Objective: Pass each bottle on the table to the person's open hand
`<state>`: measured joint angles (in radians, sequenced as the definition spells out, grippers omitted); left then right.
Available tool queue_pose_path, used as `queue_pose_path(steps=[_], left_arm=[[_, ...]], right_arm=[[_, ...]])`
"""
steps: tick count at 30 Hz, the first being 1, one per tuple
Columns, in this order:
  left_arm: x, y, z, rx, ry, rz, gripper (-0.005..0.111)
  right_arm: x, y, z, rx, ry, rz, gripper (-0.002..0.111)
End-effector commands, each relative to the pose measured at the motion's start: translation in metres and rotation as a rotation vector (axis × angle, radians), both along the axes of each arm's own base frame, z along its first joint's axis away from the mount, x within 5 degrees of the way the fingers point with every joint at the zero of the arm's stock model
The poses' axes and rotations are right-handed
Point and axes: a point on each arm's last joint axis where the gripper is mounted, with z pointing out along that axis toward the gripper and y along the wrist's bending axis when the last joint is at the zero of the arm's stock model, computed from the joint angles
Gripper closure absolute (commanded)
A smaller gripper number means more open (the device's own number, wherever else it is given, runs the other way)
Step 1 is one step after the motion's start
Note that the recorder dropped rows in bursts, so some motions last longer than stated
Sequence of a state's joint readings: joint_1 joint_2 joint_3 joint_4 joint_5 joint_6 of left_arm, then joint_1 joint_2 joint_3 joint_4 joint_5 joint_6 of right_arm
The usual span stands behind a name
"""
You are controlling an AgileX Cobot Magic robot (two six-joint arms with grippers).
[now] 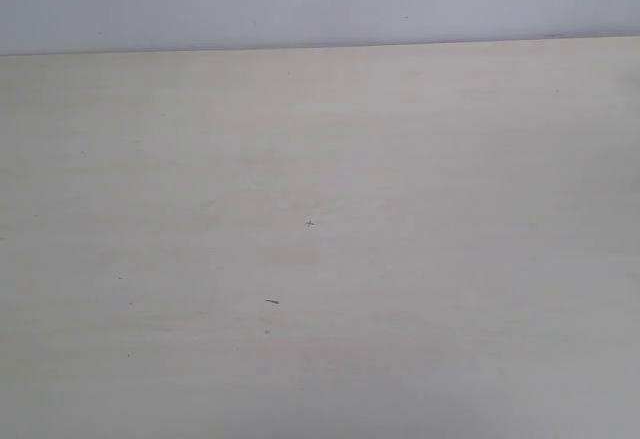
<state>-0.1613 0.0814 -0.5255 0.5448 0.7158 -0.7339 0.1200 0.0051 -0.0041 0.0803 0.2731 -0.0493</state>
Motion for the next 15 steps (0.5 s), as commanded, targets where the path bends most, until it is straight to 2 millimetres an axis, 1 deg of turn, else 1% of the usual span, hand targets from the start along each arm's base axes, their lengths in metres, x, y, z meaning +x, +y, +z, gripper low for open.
queue_pose_path(steps=[1,4,8,10,15], left_arm=[[0.008,-0.009,-0.020,-0.023,0.081,-0.078,0.106],[0.017,-0.019,-0.037,0.073,0.103,-0.190,0.106],[0.030,-0.034,-0.054,0.185,-0.017,-0.344,0.106],[0.035,-0.039,-0.065,0.203,-0.065,-0.383,0.106],[0.039,-0.042,-0.090,0.174,0.004,-0.414,0.106]], right_arm=[[0.000,0.000,-0.001,-0.002,-0.006,-0.005,0.108],[0.000,0.000,-0.001,-0.002,-0.006,-0.005,0.108],[0.000,0.000,-0.001,-0.002,-0.006,-0.005,0.108],[0.000,0.000,-0.001,-0.002,-0.006,-0.005,0.108],[0.000,0.000,-0.001,-0.002,-0.006,-0.005,0.108]])
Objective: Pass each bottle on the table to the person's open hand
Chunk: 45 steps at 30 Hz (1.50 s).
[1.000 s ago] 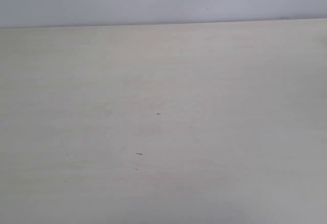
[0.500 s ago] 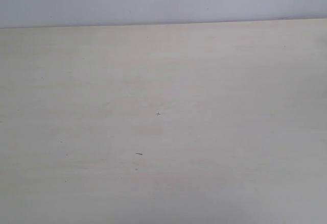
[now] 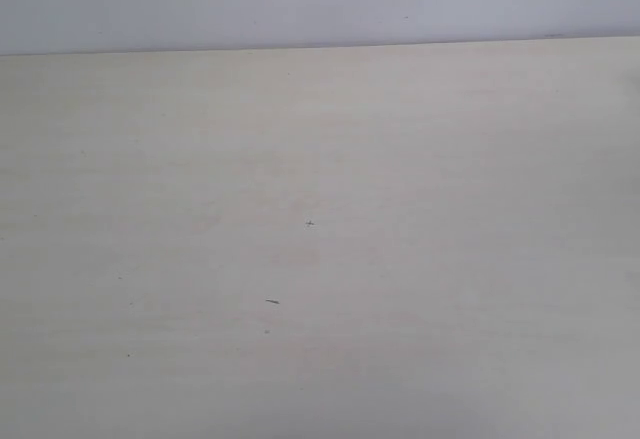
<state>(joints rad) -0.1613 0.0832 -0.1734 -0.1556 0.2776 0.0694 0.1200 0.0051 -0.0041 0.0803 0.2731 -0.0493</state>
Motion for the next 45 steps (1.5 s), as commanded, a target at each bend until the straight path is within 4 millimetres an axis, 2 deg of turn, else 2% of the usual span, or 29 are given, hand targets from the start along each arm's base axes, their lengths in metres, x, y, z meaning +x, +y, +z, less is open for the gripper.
queue_pose_path(steps=[1,4,7,15,23,45], left_arm=[[0.003,-0.001,-0.019,-0.002,0.035,-0.004,0.106],[0.005,-0.001,-0.041,0.007,0.096,-0.002,0.106],[0.005,-0.001,-0.054,0.009,0.122,0.001,0.106],[0.003,0.000,-0.051,0.010,0.072,0.003,0.106],[-0.002,-0.002,-0.061,0.032,0.167,-0.023,0.106],[-0.003,-0.002,-0.061,0.035,0.170,-0.024,0.106]], right_arm=[[0.000,0.000,-0.001,-0.002,-0.006,-0.005,0.108],[0.000,0.000,-0.001,-0.002,-0.006,-0.005,0.108],[0.000,0.000,-0.001,-0.002,-0.006,-0.005,0.108],[0.000,0.000,-0.001,-0.002,-0.006,-0.005,0.108],[0.000,0.000,-0.001,-0.002,-0.006,-0.005,0.108],[0.000,0.000,-0.001,-0.002,-0.006,-0.005,0.108]])
